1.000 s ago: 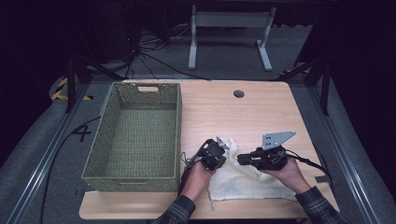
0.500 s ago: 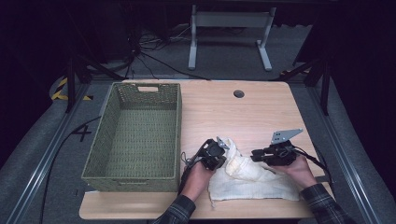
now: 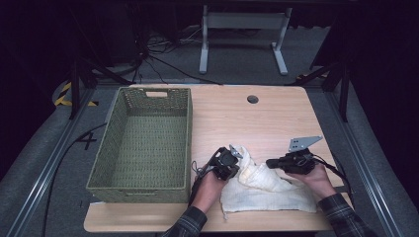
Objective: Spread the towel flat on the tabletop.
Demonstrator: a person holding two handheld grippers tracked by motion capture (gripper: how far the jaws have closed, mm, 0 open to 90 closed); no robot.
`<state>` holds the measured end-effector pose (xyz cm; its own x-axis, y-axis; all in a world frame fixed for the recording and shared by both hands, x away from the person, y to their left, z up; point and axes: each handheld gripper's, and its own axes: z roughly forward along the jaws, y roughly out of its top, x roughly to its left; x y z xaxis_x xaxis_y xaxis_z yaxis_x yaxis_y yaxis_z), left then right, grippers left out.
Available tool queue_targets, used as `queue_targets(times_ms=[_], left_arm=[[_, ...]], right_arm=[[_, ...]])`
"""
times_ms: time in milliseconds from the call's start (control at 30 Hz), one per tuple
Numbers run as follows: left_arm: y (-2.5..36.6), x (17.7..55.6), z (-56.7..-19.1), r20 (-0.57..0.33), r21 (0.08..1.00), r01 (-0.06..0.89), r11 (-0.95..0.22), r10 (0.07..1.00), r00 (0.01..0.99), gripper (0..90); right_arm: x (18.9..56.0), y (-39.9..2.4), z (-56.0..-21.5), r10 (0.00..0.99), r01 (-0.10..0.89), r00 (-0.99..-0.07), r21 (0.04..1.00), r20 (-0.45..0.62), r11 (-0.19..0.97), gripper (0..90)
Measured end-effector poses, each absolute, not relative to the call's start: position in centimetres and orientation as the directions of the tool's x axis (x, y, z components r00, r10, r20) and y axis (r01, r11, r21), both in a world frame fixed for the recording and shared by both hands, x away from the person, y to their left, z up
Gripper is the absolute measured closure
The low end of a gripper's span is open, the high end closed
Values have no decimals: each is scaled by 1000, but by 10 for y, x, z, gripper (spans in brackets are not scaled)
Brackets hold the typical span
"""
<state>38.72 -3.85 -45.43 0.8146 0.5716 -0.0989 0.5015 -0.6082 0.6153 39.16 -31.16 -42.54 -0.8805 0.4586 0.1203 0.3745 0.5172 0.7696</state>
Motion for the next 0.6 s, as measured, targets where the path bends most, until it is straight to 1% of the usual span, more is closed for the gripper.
queue_targets(times_ms=[33, 67, 200, 233, 267, 433, 500, 600], left_arm=[[-39, 387, -454, -97, 616, 501, -608, 572, 814, 898], [-39, 387, -454, -97, 616, 501, -608, 573, 814, 898], [-39, 387, -454, -97, 616, 501, -608, 572, 814, 897], [-39, 387, -454, -97, 616, 501, -608, 572, 814, 898], [-39, 387, -454, -97, 616, 501, -608, 572, 814, 898], [-40, 386, -454, -92, 617, 499, -609, 574, 814, 898], [-40, 386, -454, -92, 617, 499, -608, 574, 814, 898], [-40, 386, -454, -92, 617, 499, -608, 575, 813, 897]], right_arm=[[392, -318, -419, 485, 357, -871, 786, 84, 505, 875], [393, -323, -416, 504, 356, -861, 790, 69, 500, 875], [399, -337, -409, 555, 359, -831, 803, 43, 475, 876], [408, -350, -405, 601, 371, -799, 808, 28, 457, 876], [408, -350, -405, 601, 371, -799, 808, 28, 457, 876], [432, -373, -400, 683, 399, -730, 802, -15, 444, 876], [446, -381, -402, 713, 425, -701, 788, -25, 446, 876], [457, -385, -406, 731, 448, -681, 775, -26, 445, 877]])
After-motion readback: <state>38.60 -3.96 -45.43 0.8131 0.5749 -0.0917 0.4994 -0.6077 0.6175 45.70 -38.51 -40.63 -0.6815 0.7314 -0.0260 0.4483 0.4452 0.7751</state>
